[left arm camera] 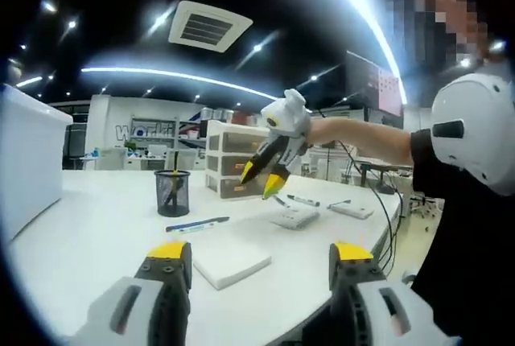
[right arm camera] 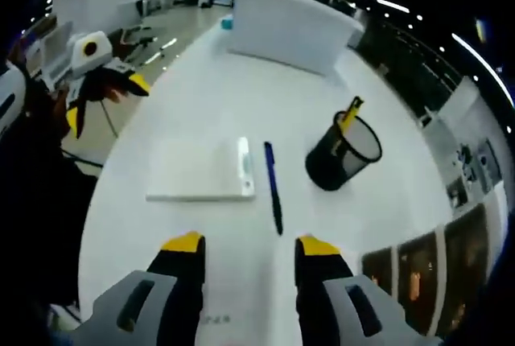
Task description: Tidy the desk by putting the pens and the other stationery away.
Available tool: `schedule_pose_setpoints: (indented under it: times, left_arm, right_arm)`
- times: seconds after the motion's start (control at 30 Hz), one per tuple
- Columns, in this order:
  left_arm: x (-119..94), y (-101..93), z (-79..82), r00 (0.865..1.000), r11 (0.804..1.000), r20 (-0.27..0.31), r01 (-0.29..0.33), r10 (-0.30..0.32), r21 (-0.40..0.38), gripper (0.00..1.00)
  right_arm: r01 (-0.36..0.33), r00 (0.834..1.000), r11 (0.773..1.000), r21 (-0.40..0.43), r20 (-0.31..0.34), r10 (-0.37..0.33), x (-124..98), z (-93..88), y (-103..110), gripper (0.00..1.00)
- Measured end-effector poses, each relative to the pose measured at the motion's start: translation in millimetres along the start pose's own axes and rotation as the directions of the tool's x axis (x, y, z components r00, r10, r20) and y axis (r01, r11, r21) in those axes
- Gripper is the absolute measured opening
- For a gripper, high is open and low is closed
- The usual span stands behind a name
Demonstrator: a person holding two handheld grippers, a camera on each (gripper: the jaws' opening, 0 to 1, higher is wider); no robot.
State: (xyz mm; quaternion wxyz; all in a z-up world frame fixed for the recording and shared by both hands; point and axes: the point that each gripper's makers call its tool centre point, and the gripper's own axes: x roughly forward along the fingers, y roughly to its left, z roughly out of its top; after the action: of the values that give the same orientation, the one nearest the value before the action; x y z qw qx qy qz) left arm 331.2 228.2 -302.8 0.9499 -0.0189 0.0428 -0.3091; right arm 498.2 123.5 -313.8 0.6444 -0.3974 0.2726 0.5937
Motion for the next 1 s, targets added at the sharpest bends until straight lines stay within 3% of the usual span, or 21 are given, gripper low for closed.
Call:
schedule_pose_setpoints:
  times: [0.47,1.0]
  left_arm:
    - [-5,-2.4,-7.7,1.000,1.000,-0.028,0.006,-0.006,0.003,0.69]
    - [-10,-3.2,-12.6,0.999,1.000,-0.041,0.003,-0.002,0.004,0.69]
  right_arm:
    - [-0.075,0.988,0.995,-0.063,-0.138,0.066,37,7.5,-23,0.35]
    - [-0.135,0.966,0.991,-0.024,-0.224,0.126,66,11.0,-33,0.29]
